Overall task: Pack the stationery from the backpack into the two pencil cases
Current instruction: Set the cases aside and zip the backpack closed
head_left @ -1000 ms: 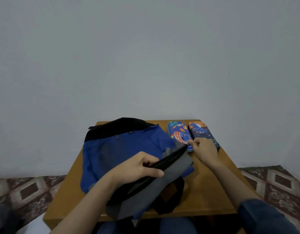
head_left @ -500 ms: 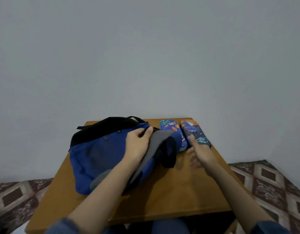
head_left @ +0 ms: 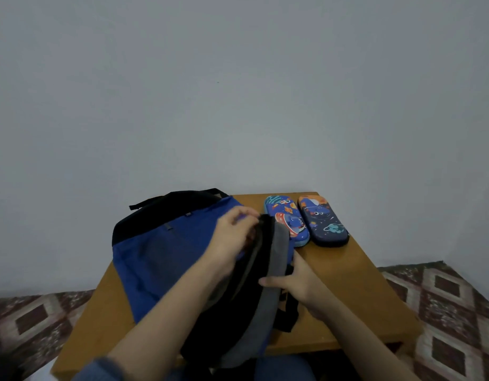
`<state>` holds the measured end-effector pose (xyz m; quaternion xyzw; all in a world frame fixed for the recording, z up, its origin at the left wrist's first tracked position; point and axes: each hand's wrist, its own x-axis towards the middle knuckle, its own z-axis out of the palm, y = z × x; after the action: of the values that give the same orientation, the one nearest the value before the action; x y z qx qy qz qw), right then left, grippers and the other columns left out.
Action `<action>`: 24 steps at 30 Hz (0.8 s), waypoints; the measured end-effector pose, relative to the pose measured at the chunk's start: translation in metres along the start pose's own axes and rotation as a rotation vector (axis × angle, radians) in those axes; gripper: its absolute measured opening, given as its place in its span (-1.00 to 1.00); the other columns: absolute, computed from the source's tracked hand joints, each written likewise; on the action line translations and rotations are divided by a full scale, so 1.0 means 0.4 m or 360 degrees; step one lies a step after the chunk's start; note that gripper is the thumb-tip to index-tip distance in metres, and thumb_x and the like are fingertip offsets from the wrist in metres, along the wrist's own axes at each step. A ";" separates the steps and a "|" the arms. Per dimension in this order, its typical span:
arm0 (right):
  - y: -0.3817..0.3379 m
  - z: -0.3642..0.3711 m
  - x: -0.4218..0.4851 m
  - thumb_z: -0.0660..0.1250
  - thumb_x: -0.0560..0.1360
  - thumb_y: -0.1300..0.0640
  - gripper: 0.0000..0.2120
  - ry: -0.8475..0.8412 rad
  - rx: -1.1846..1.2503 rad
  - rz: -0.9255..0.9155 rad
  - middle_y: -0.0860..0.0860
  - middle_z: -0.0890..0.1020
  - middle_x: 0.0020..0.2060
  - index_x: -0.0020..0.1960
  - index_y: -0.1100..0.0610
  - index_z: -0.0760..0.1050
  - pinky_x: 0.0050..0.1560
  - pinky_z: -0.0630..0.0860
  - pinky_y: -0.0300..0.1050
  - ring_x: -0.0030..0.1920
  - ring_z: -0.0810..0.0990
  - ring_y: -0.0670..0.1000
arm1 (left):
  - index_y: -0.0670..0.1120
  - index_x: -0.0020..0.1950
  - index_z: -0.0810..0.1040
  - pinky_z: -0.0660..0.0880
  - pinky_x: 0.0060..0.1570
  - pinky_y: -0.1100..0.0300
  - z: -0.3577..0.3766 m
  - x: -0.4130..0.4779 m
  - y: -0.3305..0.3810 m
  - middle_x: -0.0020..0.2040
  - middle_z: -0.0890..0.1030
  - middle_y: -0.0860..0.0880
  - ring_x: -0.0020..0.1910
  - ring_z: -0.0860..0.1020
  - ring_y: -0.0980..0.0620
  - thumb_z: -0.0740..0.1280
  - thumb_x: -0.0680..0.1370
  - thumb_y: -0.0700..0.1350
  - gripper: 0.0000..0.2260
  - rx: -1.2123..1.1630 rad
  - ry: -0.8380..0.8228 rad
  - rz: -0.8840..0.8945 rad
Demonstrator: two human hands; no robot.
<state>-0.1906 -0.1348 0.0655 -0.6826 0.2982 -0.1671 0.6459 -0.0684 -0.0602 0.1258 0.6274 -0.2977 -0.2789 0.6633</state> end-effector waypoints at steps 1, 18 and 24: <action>0.002 -0.003 0.001 0.42 0.39 0.36 -0.57 0.0109 0.0019 0.0004 0.01 0.59 0.01 0.19 0.12 0.41 -0.16 0.52 -0.24 -0.05 0.55 -0.07 | -0.07 -0.27 0.53 0.33 -0.46 0.37 -0.037 0.024 0.018 -0.43 0.52 0.05 -0.47 0.40 0.19 0.24 0.53 -0.33 -0.76 0.0078 0.0117 0.0086; 0.025 -0.053 0.022 0.25 0.45 0.43 -0.69 0.0283 0.0377 0.0192 0.11 0.60 -0.02 0.12 0.16 0.45 -0.06 0.54 -0.02 -0.01 0.57 0.13 | -0.08 0.54 0.05 -0.02 0.44 -0.14 -0.127 0.019 -0.212 0.55 -0.02 -0.11 0.52 -0.01 -0.11 0.14 0.59 0.13 -0.41 0.2224 -0.0476 -0.0159; 0.053 -0.068 0.026 0.27 0.47 0.39 -0.63 0.0227 0.0301 0.0264 0.10 0.59 0.09 0.22 0.13 0.43 0.11 0.52 0.07 0.09 0.56 0.14 | 0.11 0.51 -0.29 -0.08 0.36 -0.35 -0.191 0.036 -0.284 0.55 -0.17 0.00 0.52 -0.11 -0.15 0.16 0.52 0.27 -0.23 0.2199 -0.0395 -0.0415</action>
<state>-0.2032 -0.1623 0.0460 -0.5781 0.3817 -0.1885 0.6961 -0.0014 -0.0266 0.0104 0.8983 -0.4022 -0.1729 0.0364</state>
